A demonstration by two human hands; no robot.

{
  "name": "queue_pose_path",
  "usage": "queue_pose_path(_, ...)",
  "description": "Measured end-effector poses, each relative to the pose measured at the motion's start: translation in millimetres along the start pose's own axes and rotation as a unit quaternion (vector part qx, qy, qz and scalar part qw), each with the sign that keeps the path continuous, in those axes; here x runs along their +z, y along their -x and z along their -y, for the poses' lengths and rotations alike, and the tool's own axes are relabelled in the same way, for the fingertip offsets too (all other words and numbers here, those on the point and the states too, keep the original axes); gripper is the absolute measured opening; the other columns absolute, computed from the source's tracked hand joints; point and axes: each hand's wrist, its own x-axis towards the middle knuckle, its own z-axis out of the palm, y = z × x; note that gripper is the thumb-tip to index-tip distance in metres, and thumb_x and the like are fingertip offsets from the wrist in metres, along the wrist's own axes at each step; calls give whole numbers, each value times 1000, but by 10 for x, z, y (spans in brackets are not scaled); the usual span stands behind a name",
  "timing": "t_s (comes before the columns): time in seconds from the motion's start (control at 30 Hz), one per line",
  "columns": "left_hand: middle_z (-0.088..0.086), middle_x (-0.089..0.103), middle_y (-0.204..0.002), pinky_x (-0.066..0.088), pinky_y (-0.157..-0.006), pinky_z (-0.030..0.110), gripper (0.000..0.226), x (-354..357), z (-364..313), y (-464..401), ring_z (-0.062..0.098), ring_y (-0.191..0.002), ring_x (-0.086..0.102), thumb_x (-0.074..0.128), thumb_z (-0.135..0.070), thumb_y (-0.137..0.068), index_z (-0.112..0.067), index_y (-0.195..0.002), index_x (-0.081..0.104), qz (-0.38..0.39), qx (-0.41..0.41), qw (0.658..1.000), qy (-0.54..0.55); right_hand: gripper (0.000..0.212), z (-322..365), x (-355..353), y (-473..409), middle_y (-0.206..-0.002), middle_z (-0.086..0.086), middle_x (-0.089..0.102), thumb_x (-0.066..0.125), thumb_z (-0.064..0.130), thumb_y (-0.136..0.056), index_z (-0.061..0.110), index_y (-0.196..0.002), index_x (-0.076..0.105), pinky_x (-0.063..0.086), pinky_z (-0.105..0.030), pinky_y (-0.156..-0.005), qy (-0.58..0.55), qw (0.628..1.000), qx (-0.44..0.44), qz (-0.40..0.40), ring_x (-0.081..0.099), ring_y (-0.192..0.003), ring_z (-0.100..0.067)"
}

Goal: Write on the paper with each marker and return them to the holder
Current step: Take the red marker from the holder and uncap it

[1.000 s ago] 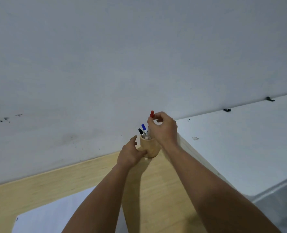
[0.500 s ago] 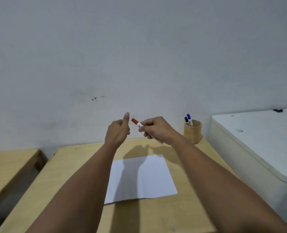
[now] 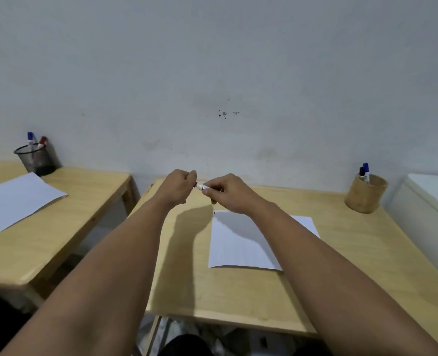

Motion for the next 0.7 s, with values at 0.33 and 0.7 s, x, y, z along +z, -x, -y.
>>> queue_pose_path(0.33,3,56,-83,37,-63,39,36,328,696,-80,32,-79,57,39,-47,-106,-14,-94,47,1,69,957,-282,17,-605,-281,47,-90,-10,68,55,14,-112,22,-107,68,54,-26,-51,-224,953,110,-171,60,-55,-15)
queue_pose_path(0.7,-8,48,-103,46,-67,36,66,419,708,181,21,-86,56,49,-76,-84,-19,-118,53,-90,111,971,-189,9,-643,-279,127,-90,-8,82,74,21,-103,17,-110,75,56,-25,-52,-423,869,131,-222,76,-64,-17)
